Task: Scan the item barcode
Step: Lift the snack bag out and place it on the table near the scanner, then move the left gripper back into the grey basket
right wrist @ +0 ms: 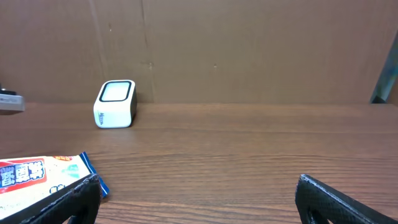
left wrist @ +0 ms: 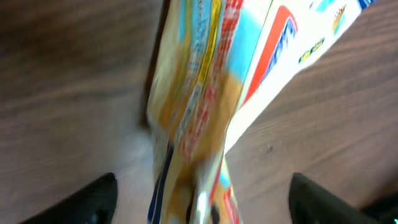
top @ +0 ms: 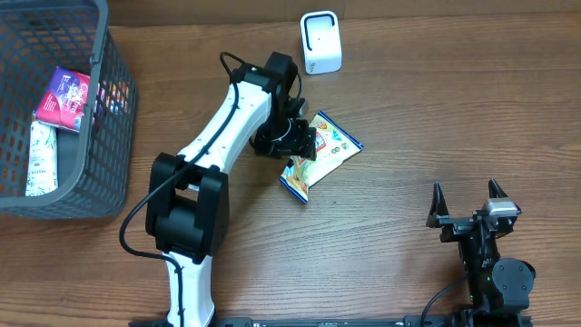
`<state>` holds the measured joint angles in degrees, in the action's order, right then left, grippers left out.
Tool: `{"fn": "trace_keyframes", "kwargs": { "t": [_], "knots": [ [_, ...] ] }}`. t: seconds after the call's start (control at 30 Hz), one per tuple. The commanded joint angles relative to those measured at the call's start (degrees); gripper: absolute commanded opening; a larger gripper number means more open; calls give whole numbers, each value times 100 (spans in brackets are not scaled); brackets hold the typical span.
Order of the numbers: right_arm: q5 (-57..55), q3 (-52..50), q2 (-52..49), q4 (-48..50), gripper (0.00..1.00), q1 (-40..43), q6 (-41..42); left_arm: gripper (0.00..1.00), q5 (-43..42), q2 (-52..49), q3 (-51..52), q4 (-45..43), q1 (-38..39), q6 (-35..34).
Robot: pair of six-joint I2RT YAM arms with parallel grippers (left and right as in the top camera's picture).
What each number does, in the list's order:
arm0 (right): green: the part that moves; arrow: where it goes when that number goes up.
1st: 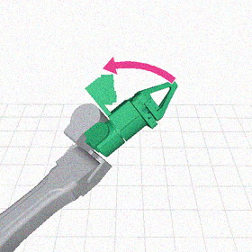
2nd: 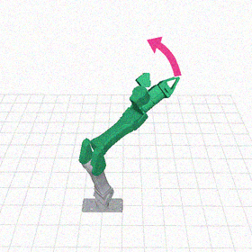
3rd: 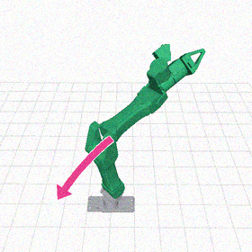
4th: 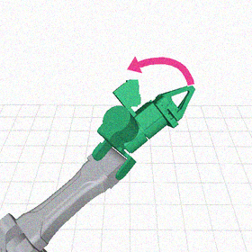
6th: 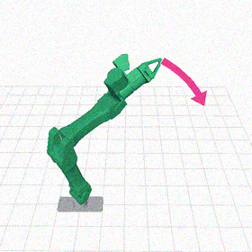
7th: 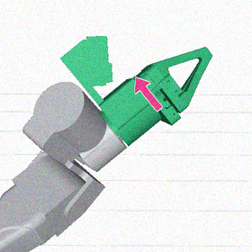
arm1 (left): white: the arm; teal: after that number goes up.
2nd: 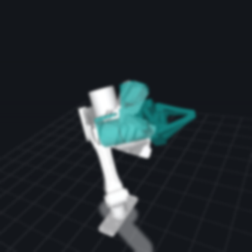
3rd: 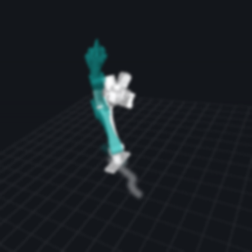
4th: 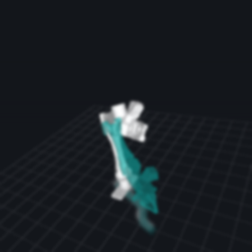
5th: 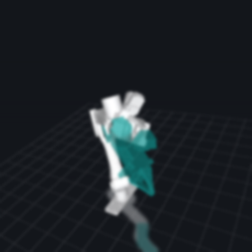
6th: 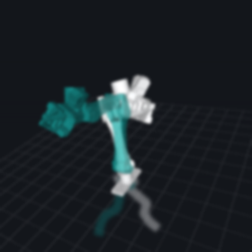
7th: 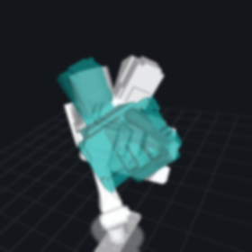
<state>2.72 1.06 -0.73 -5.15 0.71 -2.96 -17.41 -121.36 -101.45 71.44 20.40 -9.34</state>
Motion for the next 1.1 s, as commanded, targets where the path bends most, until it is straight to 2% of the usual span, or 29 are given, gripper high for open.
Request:
{"fn": "trace_keyframes", "kwargs": {
  "t": [0.0, 0.13, 0.37, 0.5, 0.53, 0.6, 0.67, 0.9, 1.07],
  "knots": [
    [-9, -59, 57, 46, 100, -22, 11, 82, 131, 42, -866, 385, -186, 212],
    [-9, -59, 57, 46, 100, -22, 11, 82, 299, 42, -2481, 1255, -498, 212],
    [-9, -59, 57, 46, 100, -22, 11, 82, 343, 42, -4990, 2122, -1128, 317],
    [-9, -59, 57, 46, 100, -22, 11, 85, 669, 42, -6168, 2538, -1753, 240],
    [-9, -59, 57, 44, 100, -22, 11, 86, 715, 114, -6474, 2535, -2151, 52],
    [-9, -59, 57, 46, 100, -22, 11, 91, 743, 186, -6693, 2520, -2612, -380],
    [-9, -59, 57, 46, 100, -22, 11, 100, 737, 219, -6841, 2524, -3086, -772],
    [-9, -59, 57, 46, 100, -22, 11, 100, 782, 170, -6850, 2203, -4747, -1550],
    [-9, -59, 57, 46, 100, -22, 11, 100, 1038, 15, -6754, 1858, -5545, -2227]
  ]
}}
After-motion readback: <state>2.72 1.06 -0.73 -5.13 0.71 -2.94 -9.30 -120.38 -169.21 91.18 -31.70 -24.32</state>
